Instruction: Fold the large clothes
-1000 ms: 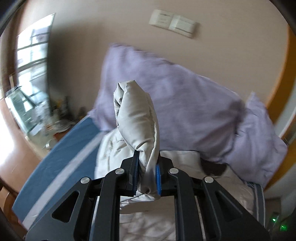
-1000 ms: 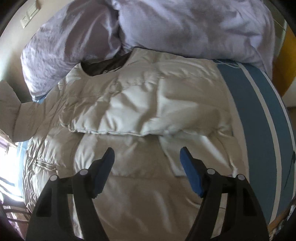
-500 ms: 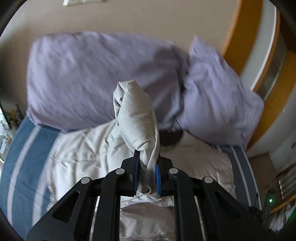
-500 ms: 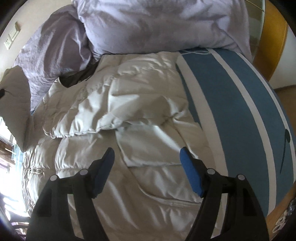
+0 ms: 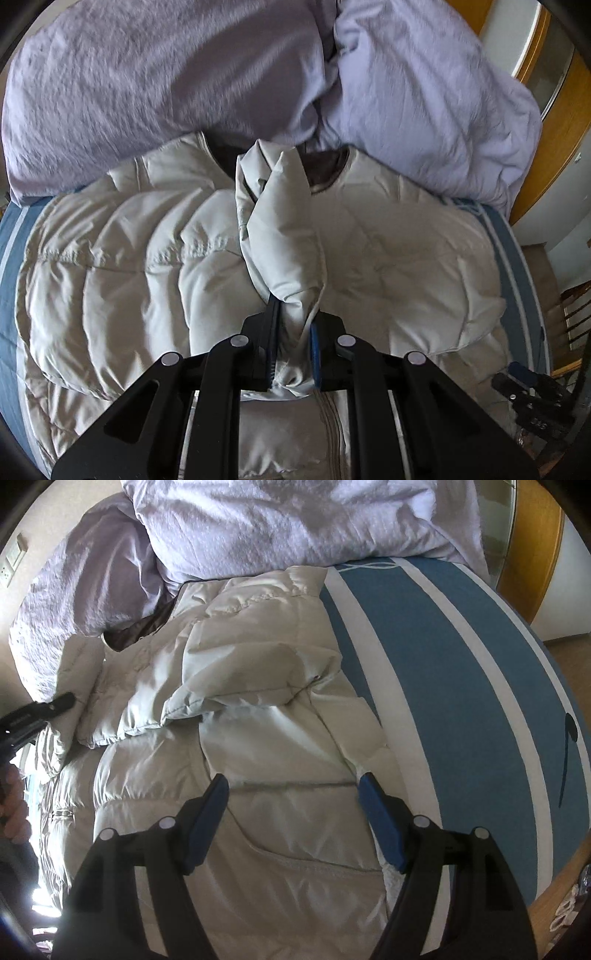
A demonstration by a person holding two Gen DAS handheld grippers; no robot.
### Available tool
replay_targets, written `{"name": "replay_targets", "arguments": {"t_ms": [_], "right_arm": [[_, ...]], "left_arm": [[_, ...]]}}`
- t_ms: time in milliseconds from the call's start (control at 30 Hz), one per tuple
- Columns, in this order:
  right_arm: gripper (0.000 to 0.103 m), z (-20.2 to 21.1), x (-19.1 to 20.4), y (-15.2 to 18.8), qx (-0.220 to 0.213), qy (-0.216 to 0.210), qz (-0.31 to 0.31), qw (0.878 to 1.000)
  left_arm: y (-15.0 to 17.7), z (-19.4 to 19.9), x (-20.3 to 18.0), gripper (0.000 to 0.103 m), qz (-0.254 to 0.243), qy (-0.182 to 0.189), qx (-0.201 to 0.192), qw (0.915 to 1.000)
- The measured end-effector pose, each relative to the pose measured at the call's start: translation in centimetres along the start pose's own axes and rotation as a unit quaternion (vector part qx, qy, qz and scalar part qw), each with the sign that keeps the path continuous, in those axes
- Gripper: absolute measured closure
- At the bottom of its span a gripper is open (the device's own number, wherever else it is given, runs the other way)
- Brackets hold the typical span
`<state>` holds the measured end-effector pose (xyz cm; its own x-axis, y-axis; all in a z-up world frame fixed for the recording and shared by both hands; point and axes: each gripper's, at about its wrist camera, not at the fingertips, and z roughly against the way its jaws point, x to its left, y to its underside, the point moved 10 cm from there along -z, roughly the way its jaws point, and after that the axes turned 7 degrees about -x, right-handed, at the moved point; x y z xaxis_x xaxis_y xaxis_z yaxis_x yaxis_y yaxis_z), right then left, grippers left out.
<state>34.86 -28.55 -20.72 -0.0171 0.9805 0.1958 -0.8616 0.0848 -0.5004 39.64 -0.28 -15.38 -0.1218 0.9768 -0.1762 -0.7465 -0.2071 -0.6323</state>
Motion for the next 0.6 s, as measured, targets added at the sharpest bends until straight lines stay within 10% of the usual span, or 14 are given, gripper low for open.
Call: {"name": "replay_targets", "arguments": {"t_ms": [200, 367, 600], "right_arm": [[0.030, 1.0, -0.4, 0.6, -0.004, 0.003, 0.000, 1.000], [0.030, 2.1, -1.1, 1.0, -0.010, 0.007, -0.006, 1.000], [0.027, 4.0, -1.3, 1.7, -0.021, 0.006, -0.004, 1.000]], "left_arm": [[1.3, -0.9, -0.7, 0.078, -0.004, -0.005, 0.016, 0.9999], [2.2, -0.2, -2.4, 0.035, -0.023, 0.021, 0.017, 0.9994], [3.8, 3.5, -1.2, 0.023, -0.019, 0.027, -0.001, 0.9994]]}}
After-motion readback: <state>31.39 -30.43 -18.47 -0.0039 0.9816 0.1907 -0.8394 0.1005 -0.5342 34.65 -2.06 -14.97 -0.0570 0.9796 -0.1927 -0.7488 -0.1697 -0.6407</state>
